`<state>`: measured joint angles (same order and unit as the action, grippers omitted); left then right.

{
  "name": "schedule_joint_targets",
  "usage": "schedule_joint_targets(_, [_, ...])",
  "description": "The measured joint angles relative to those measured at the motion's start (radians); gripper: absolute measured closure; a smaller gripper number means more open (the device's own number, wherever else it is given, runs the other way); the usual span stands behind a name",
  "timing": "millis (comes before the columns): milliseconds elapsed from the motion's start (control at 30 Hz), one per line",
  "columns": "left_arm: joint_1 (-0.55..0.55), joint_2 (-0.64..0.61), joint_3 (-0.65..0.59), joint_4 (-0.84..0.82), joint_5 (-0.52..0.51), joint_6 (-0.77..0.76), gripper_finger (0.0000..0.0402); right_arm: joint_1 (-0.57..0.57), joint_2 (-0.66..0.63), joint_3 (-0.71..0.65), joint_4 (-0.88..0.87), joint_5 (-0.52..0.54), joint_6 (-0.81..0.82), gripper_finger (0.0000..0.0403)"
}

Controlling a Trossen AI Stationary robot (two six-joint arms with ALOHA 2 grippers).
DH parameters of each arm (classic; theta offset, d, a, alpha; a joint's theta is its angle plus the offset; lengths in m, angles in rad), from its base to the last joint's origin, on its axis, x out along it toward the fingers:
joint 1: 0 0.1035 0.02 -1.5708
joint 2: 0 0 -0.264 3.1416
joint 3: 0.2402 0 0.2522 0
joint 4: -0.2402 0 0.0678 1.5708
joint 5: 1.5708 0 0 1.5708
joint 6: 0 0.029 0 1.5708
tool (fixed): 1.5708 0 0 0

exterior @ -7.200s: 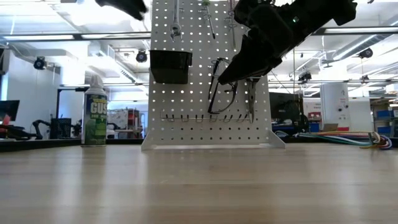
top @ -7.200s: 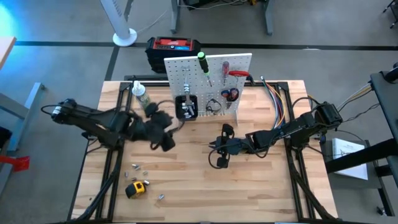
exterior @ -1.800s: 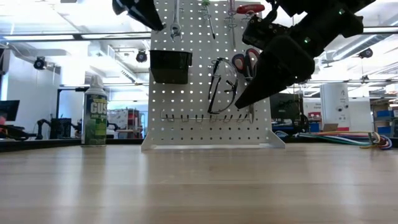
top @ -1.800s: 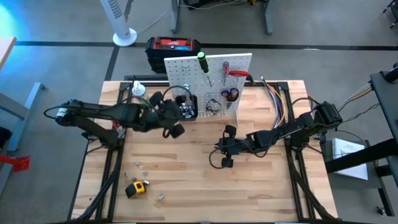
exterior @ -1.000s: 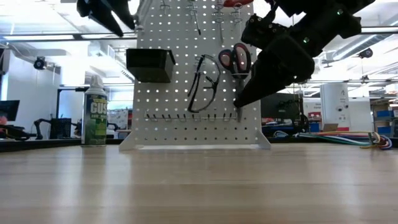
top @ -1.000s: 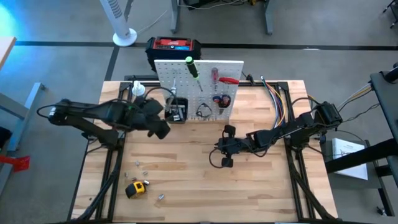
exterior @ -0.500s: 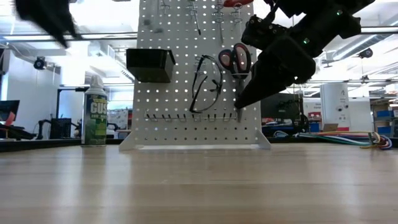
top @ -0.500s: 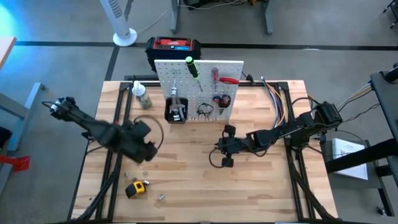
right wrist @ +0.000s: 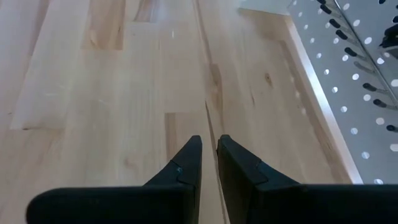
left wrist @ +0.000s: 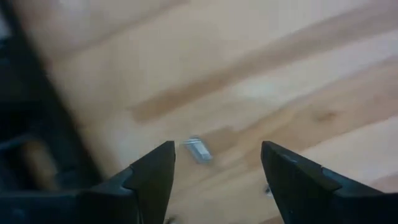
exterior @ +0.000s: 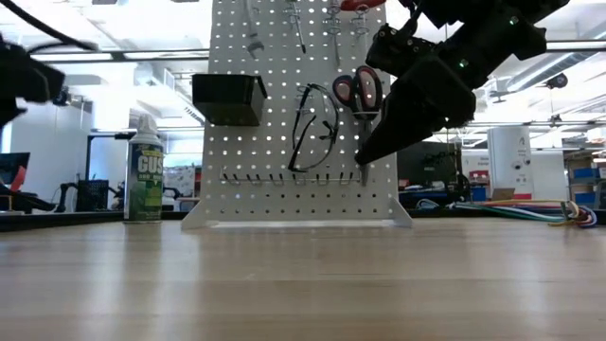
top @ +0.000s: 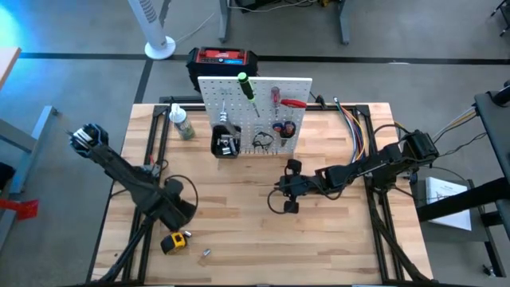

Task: Hang tools onto peg board
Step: Put the silver socket into the black bin on the pegboard

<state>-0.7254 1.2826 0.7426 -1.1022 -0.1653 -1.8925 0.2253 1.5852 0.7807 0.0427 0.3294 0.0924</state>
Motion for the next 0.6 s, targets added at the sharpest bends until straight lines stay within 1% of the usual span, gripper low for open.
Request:
schedule_joint_targets(100, [0.0, -0.016, -0.062, 0.129, 0.019, 0.013, 0.0175, 0.0, 0.0, 0.0, -0.001, 0.0, 0.0, 0.0366])
schedule_joint_targets(167, [0.0, -0.022, -0.094, 0.178, 0.038, 0.0, 0.0175, 0.0, 0.0, 0.0, 0.0, 0.0, 0.0, 0.0366])
schedule_joint_targets(233, [0.0, -0.023, -0.116, 0.206, 0.054, -0.015, 0.0175, 0.0, 0.0, 0.0, -0.001, 0.0, 0.0, 0.0366])
schedule_joint_targets(433, [0.001, -0.022, -0.176, 0.232, 0.061, -0.085, 0.0176, 0.0, 0.0, 0.0, 0.0, 0.001, 0.004, 0.0366])
schedule_joint_targets(600, [0.0, -0.026, -0.237, 0.332, 0.079, -0.095, 0.0195, 0.0, 0.0, 0.0, -0.001, 0.001, 0.004, 0.0366])
